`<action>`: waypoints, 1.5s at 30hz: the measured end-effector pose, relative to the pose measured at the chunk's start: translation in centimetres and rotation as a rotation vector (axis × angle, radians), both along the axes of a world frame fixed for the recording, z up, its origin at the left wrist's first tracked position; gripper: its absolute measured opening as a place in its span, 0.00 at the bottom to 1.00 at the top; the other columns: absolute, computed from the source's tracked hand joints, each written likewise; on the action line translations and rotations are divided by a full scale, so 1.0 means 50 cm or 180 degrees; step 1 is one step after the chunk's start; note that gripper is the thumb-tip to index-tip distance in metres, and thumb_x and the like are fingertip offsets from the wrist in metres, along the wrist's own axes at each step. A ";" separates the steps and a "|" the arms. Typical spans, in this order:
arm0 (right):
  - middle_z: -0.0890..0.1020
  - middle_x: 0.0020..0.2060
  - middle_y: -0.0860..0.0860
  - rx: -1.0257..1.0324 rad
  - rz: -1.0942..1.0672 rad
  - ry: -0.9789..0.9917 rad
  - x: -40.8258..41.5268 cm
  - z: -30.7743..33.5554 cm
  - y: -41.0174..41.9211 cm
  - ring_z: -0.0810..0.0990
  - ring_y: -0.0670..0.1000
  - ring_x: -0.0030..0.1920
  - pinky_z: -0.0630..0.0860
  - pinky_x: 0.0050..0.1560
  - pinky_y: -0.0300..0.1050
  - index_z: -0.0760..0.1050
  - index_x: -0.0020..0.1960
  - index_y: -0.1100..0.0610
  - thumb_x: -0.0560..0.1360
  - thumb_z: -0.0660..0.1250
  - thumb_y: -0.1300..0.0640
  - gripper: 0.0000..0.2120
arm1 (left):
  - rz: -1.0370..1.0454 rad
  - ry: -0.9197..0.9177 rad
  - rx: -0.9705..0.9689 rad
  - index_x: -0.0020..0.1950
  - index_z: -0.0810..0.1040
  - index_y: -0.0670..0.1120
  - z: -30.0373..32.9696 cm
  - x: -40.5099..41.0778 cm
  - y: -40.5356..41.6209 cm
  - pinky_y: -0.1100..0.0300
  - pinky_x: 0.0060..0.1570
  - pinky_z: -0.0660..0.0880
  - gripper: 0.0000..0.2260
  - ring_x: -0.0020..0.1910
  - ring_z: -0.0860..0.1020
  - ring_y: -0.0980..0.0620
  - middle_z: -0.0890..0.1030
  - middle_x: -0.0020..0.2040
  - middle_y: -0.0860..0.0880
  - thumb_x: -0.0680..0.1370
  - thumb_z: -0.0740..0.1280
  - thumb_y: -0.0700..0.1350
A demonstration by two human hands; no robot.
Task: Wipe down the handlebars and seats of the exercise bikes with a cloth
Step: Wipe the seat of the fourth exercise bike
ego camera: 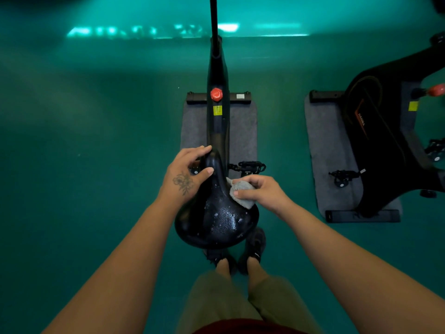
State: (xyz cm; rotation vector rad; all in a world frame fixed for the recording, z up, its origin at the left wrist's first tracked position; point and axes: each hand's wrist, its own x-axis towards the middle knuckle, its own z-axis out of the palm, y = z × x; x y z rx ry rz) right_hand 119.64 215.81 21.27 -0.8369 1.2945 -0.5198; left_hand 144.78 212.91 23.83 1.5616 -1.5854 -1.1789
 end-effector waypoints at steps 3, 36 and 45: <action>0.88 0.48 0.52 0.0076 0.0027 -0.0081 0.000 0.003 -0.007 0.86 0.45 0.46 0.81 0.48 0.36 0.85 0.59 0.60 0.72 0.80 0.65 0.17 | -0.0024 -0.0004 0.0039 0.72 0.80 0.58 0.000 0.000 0.000 0.49 0.72 0.75 0.25 0.68 0.78 0.57 0.78 0.68 0.55 0.77 0.78 0.41; 0.88 0.52 0.52 0.0148 -0.0341 -0.0008 -0.083 -0.008 0.095 0.85 0.47 0.49 0.80 0.50 0.37 0.85 0.53 0.57 0.68 0.82 0.62 0.15 | -0.0035 0.0101 -0.0084 0.72 0.80 0.59 -0.009 0.003 0.003 0.44 0.72 0.74 0.24 0.69 0.77 0.56 0.78 0.68 0.55 0.77 0.78 0.43; 0.87 0.49 0.50 0.0208 -0.0385 0.0039 -0.039 -0.006 0.063 0.85 0.45 0.46 0.78 0.45 0.35 0.85 0.56 0.55 0.72 0.80 0.61 0.13 | -0.0060 0.0031 -0.0035 0.73 0.80 0.55 0.000 0.000 0.005 0.47 0.73 0.74 0.25 0.68 0.77 0.56 0.78 0.69 0.53 0.78 0.78 0.41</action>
